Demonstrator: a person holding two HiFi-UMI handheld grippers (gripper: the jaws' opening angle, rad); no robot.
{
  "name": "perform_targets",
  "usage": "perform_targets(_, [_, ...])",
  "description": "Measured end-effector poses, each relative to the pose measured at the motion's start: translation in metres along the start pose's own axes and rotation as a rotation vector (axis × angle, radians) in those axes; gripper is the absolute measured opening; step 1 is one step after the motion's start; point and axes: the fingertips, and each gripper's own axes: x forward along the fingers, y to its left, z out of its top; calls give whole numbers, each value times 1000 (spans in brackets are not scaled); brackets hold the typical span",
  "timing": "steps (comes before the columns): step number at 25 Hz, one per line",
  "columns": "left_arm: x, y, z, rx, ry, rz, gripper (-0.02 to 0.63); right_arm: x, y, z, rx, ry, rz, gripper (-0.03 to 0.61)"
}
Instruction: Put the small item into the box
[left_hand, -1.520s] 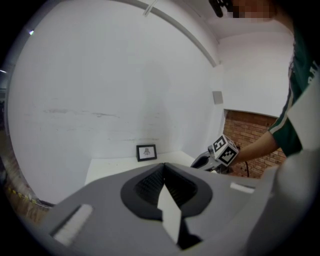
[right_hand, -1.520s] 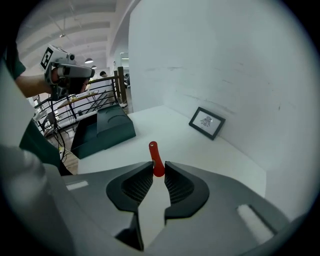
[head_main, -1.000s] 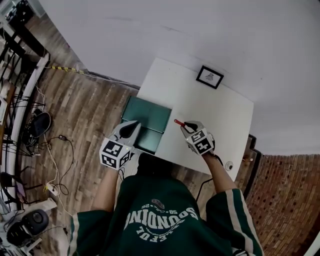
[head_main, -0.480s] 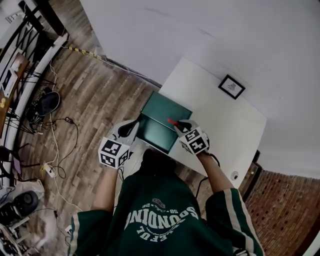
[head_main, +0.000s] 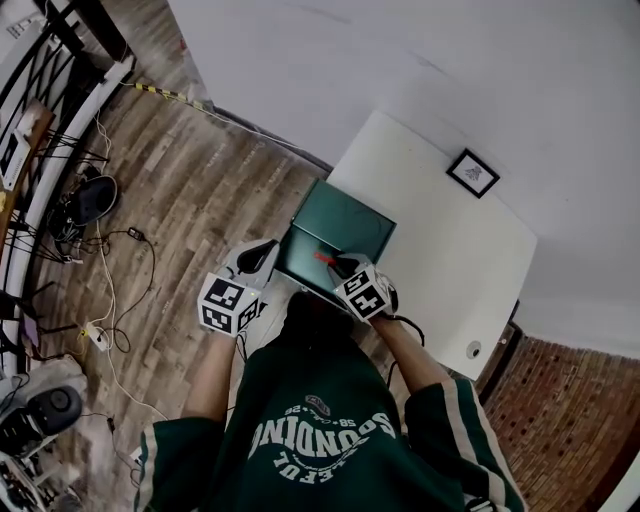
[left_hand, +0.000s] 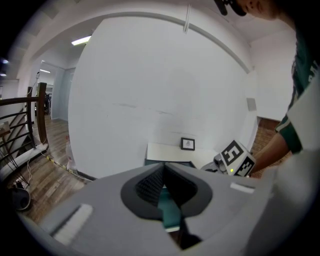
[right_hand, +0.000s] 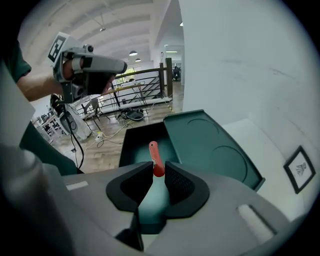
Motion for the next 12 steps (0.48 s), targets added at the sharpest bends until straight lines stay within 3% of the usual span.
perform_targets(12, [8, 13, -16, 2, 21, -11, 54, 59, 8, -30, 55, 143, -19, 75])
